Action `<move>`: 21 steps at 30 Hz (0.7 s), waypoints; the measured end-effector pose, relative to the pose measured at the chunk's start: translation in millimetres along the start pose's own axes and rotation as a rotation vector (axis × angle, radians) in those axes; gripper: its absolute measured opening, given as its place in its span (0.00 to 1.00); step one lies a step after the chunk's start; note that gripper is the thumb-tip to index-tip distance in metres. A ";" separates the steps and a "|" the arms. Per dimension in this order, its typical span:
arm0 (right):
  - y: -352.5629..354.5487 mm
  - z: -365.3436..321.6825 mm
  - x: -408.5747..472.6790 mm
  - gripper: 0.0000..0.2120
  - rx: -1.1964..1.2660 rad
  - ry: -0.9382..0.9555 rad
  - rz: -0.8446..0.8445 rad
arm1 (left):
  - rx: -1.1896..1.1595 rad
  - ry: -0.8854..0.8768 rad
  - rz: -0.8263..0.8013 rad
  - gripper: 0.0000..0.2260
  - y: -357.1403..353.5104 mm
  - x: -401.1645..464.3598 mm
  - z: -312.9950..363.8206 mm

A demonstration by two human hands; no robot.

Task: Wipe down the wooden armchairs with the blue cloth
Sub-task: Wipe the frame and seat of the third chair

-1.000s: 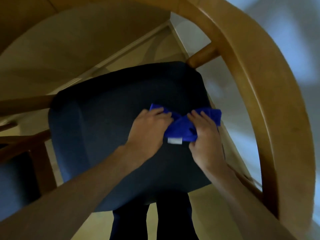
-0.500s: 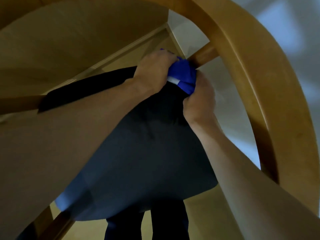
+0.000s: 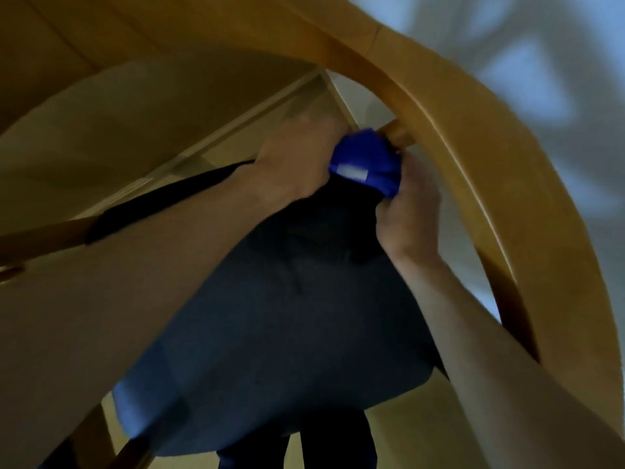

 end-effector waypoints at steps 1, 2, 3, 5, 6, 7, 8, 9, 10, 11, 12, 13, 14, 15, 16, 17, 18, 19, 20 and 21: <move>-5.1 5.6 6.1 0.20 0.022 -0.047 -0.005 | -0.001 0.026 0.018 0.14 -4.8 8.7 2.8; -12.9 11.8 6.6 0.22 0.033 -0.084 -0.033 | 0.007 0.037 0.027 0.14 -12.2 10.5 6.1; -19.2 15.9 0.3 0.25 0.029 -0.102 -0.068 | 0.018 0.042 0.052 0.15 -18.4 4.2 8.7; -24.2 22.1 -23.4 0.28 0.028 -0.100 -0.115 | 0.024 0.036 0.143 0.20 -29.8 -23.9 10.0; -23.0 23.5 -39.7 0.28 0.023 -0.093 -0.135 | 0.015 0.026 0.170 0.24 -37.8 -43.8 11.7; -20.6 23.2 -57.3 0.27 -0.012 -0.075 -0.165 | 0.005 0.018 0.157 0.26 -46.3 -68.1 16.0; -19.2 22.3 -74.9 0.27 -0.073 -0.049 -0.216 | 0.002 0.003 0.107 0.29 -55.3 -93.9 21.7; -18.6 21.6 -90.8 0.28 -0.139 -0.028 -0.285 | 0.005 -0.019 0.038 0.30 -63.8 -118.6 28.0; -17.8 20.1 -103.1 0.30 -0.197 -0.016 -0.357 | 0.010 -0.046 -0.017 0.30 -70.2 -136.6 32.3; -15.4 17.6 -109.5 0.31 -0.236 -0.003 -0.408 | 0.025 -0.086 -0.043 0.30 -71.9 -145.1 32.4; -11.9 13.1 -106.8 0.32 -0.245 0.020 -0.421 | 0.009 -0.122 -0.036 0.28 -64.5 -142.5 27.3; -8.0 6.0 -97.1 0.32 -0.230 0.056 -0.387 | -0.028 -0.123 -0.015 0.25 -53.4 -130.6 18.6; -4.3 -3.9 -81.0 0.32 -0.202 0.085 -0.323 | -0.075 -0.101 0.026 0.23 -39.4 -112.5 9.4; -2.5 -15.5 -61.4 0.32 -0.182 0.115 -0.245 | -0.129 -0.058 0.099 0.22 -21.6 -90.4 -1.8; -5.4 -26.7 -41.9 0.32 -0.177 0.146 -0.183 | -0.168 -0.003 0.179 0.21 -4.4 -67.9 -14.7; -11.4 -37.0 -24.9 0.33 -0.208 0.185 -0.147 | -0.176 0.045 0.224 0.19 7.5 -45.2 -24.6; -20.1 -44.5 -12.7 0.34 -0.284 0.231 -0.140 | -0.160 0.070 0.231 0.18 12.9 -24.2 -31.9; -31.8 -48.5 -6.4 0.34 -0.381 0.279 -0.173 | -0.134 0.072 0.214 0.17 12.5 -7.7 -38.0; -44.5 -47.8 -5.7 0.33 -0.468 0.318 -0.229 | -0.103 0.065 0.163 0.17 5.4 1.7 -42.5; -55.7 -41.6 -7.7 0.32 -0.515 0.325 -0.281 | -0.070 0.055 0.096 0.18 -7.4 2.1 -47.5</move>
Point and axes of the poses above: each hand's wrist, its own x-axis towards the middle knuckle, its own y-axis out of the back of the hand, z = x × y, the point moved 8 cm from there along x, towards the middle knuckle, and after that the axes turned 13 degrees about x, right-handed, at the moved point
